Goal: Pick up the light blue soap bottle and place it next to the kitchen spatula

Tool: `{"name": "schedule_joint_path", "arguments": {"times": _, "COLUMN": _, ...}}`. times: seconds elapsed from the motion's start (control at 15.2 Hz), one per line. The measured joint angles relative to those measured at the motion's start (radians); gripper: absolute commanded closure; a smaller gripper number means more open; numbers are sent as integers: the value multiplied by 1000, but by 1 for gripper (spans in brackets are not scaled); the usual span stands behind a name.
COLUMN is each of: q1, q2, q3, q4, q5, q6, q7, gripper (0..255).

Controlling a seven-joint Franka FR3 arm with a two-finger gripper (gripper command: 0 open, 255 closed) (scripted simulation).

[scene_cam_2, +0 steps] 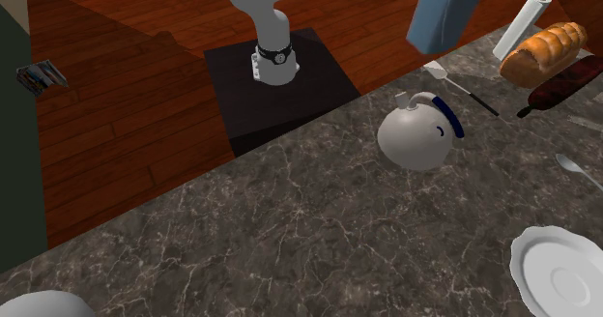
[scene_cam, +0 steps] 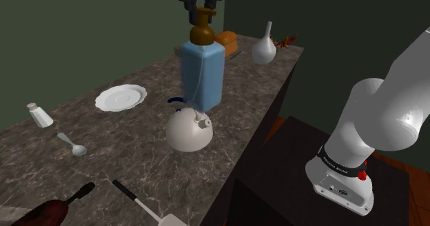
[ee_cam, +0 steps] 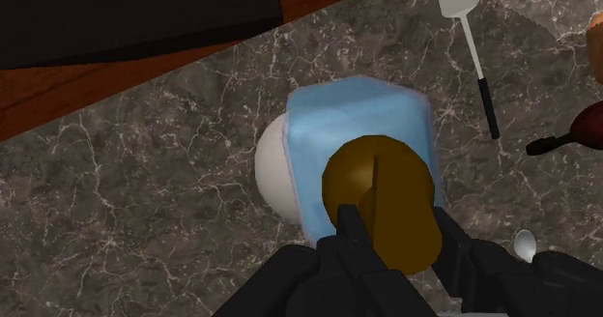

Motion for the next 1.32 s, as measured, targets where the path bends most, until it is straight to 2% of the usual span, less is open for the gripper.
{"name": "schedule_joint_path", "arguments": {"times": 0.4, "q1": 54, "q2": 23, "q3": 90, "q4": 107, "q5": 5, "q6": -81, "q7": 149, "gripper": 255}}
{"name": "schedule_joint_path", "arguments": {"times": 0.59, "q1": 86, "q2": 58, "q3": 143, "q4": 202, "q5": -4, "q6": -142, "q7": 236, "gripper": 255}}
{"name": "schedule_joint_path", "arguments": {"times": 0.73, "q1": 108, "q2": 85, "q3": 179, "q4": 251, "q5": -14, "q6": -166, "q7": 293, "gripper": 255}}
{"name": "schedule_joint_path", "arguments": {"times": 0.86, "q1": 137, "q2": 144, "q3": 223, "q4": 344, "q5": -42, "q6": -208, "q7": 359, "gripper": 255}}
{"name": "schedule_joint_path", "arguments": {"times": 0.99, "q1": 161, "q2": 165, "q3": 251, "q4": 379, "q5": -54, "q6": -224, "q7": 407, "gripper": 255}}
{"name": "schedule_joint_path", "arguments": {"times": 1.32, "q1": 155, "q2": 123, "q3": 242, "q4": 274, "q5": -30, "q6": -156, "q7": 400, "gripper": 255}}
